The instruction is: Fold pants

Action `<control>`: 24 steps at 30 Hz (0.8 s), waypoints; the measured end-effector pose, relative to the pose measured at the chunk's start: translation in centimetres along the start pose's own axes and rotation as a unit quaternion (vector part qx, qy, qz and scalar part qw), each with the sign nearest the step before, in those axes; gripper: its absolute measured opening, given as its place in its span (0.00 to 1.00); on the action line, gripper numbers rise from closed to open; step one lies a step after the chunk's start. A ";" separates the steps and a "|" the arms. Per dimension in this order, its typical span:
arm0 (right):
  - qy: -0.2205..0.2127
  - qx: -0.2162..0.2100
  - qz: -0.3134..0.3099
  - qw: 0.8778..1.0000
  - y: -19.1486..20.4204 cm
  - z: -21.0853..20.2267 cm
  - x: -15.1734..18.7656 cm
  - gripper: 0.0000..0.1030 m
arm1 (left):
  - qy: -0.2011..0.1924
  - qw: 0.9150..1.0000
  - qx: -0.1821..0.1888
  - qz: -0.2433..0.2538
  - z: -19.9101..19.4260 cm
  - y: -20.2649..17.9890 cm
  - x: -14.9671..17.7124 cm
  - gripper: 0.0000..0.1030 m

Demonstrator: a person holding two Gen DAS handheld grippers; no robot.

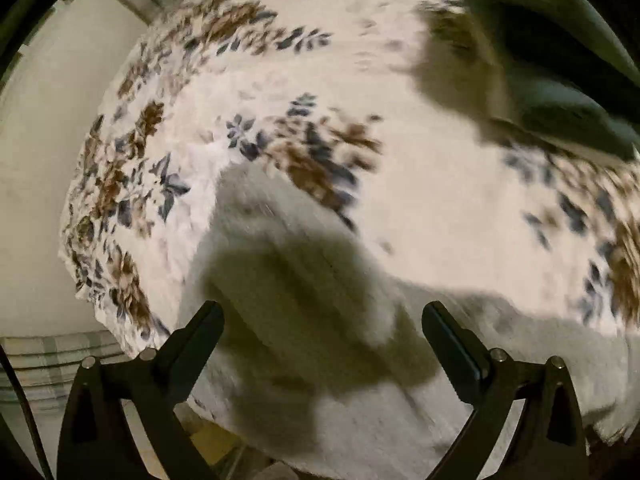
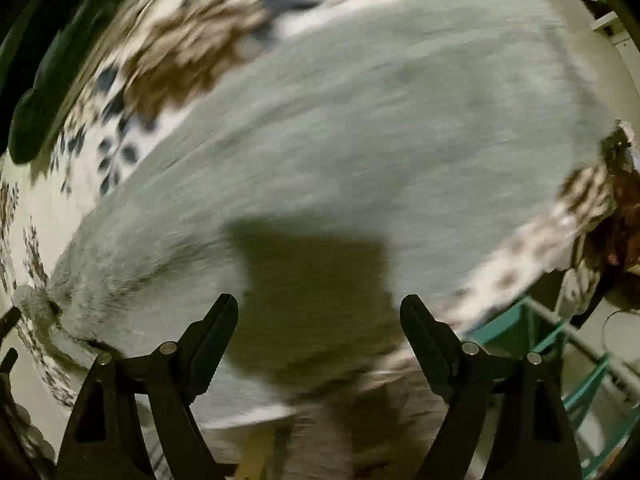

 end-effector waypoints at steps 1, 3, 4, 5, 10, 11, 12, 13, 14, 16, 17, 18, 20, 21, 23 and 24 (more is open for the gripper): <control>-0.005 -0.001 -0.005 1.000 1.2 0.3 0.3 0.83 | 0.006 1.000 0.008 -0.006 0.9 0.7 -0.8 0.98; -0.019 0.006 -0.030 0.999 4.5 0.7 1.2 0.83 | 0.021 0.999 0.039 -0.026 2.5 1.5 -2.0 0.97; -0.024 0.012 -0.047 0.999 5.9 0.8 1.8 0.83 | 0.028 0.997 0.065 -0.037 3.5 1.8 -2.6 0.80; -0.028 0.020 -0.060 0.998 6.8 0.9 2.4 0.83 | 0.031 0.995 0.084 -0.047 4.0 1.8 -2.8 0.31; -0.008 0.009 -0.082 0.997 8.9 1.2 6.4 0.83 | -0.032 0.983 0.140 -0.119 0.6 6.3 1.3 0.05; 0.002 -0.012 -0.088 0.996 9.3 1.1 7.4 0.83 | -0.036 0.982 0.139 -0.126 0.0 7.2 2.5 0.05; 0.008 -0.021 -0.090 0.996 9.1 1.0 8.5 0.83 | -0.036 0.980 0.136 -0.142 -0.4 8.9 4.8 0.05; 0.016 -0.027 -0.090 0.995 8.9 0.9 9.6 0.83 | -0.031 0.979 0.134 -0.152 -0.4 10.1 6.5 0.05; 0.022 -0.032 -0.089 0.995 8.7 0.8 10.3 0.83 | -0.019 0.978 0.132 -0.162 0.1 11.5 8.6 0.05; 0.041 -0.047 -0.077 0.995 8.3 0.9 12.2 0.83 | 0.011 0.976 0.117 -0.182 2.0 14.3 13.0 0.06; 0.053 -0.052 -0.063 0.995 7.8 1.3 13.2 0.83 | 0.032 0.975 0.112 -0.189 3.3 15.2 15.2 0.08; 0.060 -0.054 -0.049 0.995 6.4 2.0 13.6 0.83 | 0.043 0.972 0.116 -0.198 4.0 15.4 16.4 0.09; 0.068 -0.055 -0.021 0.996 5.3 3.0 13.8 0.83 | 0.062 0.957 0.151 -0.242 5.4 15.9 19.4 0.15; 0.074 -0.060 0.003 0.995 4.9 3.5 14.1 0.83 | 0.062 0.951 0.163 -0.257 5.7 15.8 19.9 0.18; 0.076 -0.090 0.051 0.992 3.6 4.1 14.1 0.83 | 0.050 0.940 0.185 -0.282 6.1 15.9 20.5 0.33; 0.076 -0.100 0.068 0.990 3.5 4.4 14.2 0.83 | 0.048 0.937 0.190 -0.290 6.5 15.7 20.5 0.37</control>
Point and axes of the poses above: each gripper's, at about its wrist camera, not at the fingertips, and z roughly the way its jaws point, y to its left, x to its underside, the point moved 9 cm from there along z, roughly the way its jaws point, and after that the axes turned 5 degrees about z, right-handed, at the moved point
